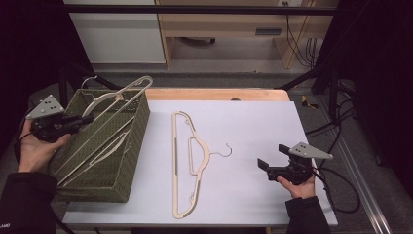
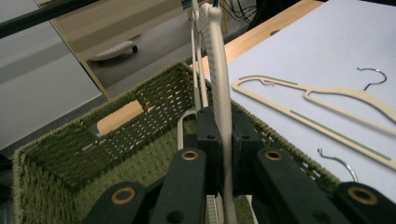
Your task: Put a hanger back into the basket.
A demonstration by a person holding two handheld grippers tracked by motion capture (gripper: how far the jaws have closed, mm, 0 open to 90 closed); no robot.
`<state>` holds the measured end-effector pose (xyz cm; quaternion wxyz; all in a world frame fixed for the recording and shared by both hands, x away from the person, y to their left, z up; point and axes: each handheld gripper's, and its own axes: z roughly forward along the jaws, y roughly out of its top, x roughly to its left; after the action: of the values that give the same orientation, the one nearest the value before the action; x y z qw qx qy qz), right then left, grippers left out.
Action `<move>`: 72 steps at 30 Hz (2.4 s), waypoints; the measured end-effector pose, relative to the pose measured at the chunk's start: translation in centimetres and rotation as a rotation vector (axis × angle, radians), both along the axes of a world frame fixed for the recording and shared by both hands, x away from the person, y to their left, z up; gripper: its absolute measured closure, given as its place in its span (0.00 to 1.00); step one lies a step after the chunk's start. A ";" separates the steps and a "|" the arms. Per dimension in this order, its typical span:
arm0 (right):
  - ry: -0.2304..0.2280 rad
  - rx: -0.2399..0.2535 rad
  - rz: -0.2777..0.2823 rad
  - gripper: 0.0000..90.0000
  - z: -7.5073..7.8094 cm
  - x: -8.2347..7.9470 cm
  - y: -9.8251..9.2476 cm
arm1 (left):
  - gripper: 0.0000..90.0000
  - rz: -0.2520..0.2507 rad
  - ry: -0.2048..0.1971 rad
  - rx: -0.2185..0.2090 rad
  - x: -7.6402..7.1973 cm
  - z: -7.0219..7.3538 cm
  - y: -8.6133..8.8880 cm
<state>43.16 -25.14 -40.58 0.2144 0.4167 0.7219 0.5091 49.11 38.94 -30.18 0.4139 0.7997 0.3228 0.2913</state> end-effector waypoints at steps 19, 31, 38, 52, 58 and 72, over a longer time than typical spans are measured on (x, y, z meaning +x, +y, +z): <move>0.006 -0.002 0.006 0.04 -0.1 0.0 0.2 | 0.95 0.049 0.024 0.097 -0.6 -3.7 2.8; 0.016 -0.011 0.006 0.04 -0.3 0.2 0.5 | 0.96 0.080 0.101 0.154 -1.1 -6.7 3.4; 0.014 -0.009 0.007 0.04 -0.3 0.1 0.5 | 0.95 0.075 0.144 0.226 -0.4 -9.2 2.5; 0.017 -0.014 0.015 0.04 -0.4 0.2 0.6 | 0.67 0.006 0.314 0.187 -0.2 -9.7 0.4; 0.015 -0.013 0.016 0.04 -0.4 0.2 0.6 | 0.46 0.034 0.291 0.145 -0.3 -9.1 0.1; -0.001 0.031 0.040 0.03 -0.2 0.2 0.9 | 0.11 0.072 0.062 -0.135 -3.4 -3.9 -2.5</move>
<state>43.35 -24.19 -40.78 0.1980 0.4052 0.7219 0.5248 45.72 36.44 -34.11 0.4459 0.7664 0.3831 0.2587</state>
